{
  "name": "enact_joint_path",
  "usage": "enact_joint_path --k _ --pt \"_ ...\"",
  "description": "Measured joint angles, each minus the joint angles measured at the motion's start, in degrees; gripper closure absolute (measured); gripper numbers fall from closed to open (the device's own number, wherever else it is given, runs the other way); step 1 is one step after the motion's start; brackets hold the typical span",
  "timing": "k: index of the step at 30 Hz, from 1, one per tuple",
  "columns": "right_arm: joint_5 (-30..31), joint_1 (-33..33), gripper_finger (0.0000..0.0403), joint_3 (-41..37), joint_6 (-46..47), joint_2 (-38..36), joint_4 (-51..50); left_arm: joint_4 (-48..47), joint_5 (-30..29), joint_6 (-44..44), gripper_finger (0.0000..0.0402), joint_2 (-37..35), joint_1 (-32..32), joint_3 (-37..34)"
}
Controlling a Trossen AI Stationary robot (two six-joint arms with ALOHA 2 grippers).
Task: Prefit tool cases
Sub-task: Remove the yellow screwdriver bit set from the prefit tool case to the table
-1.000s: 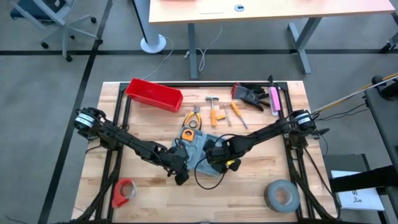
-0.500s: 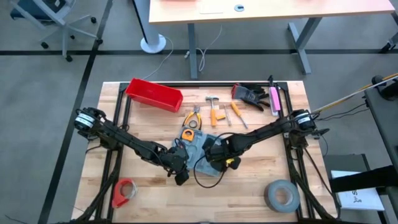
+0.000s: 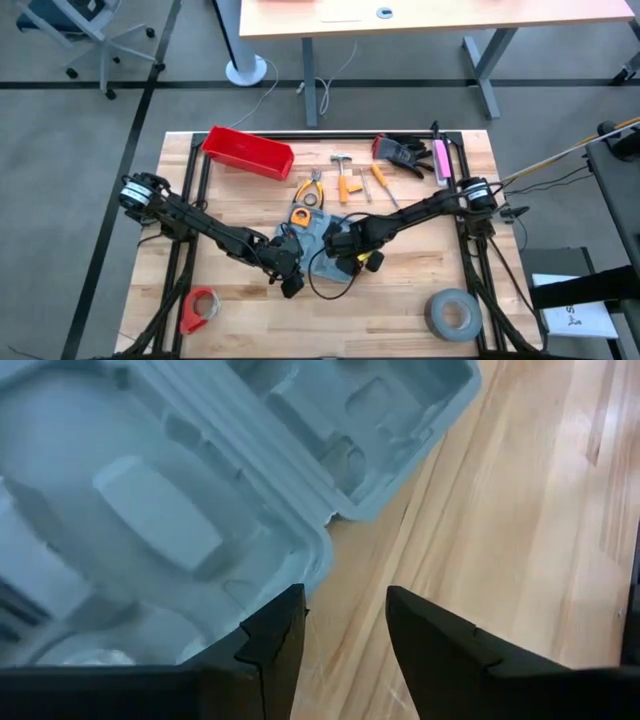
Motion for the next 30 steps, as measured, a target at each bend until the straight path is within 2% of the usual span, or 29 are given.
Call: enact_joint_path --k 12,20,24,30 --pt "-2.22 -1.27 0.0301 1.58 0.29 2.29 3.0 0.28 0.42 -0.22 0.026 0.0 0.0 0.0" --pt "-2.24 -1.13 0.0376 3.93 0.71 2.28 2.69 0.72 0.77 -0.26 0.0252 0.0 -0.04 0.0" --pt "-0.93 -0.83 0.04 4.51 0.87 1.48 1.48 0.7 1.25 -0.26 0.0256 0.0 -0.04 0.0" --pt "-0.34 -0.94 0.0381 6.58 4.0 -0.77 -3.06 0.7 1.42 -0.26 0.0262 0.0 -0.04 0.0"
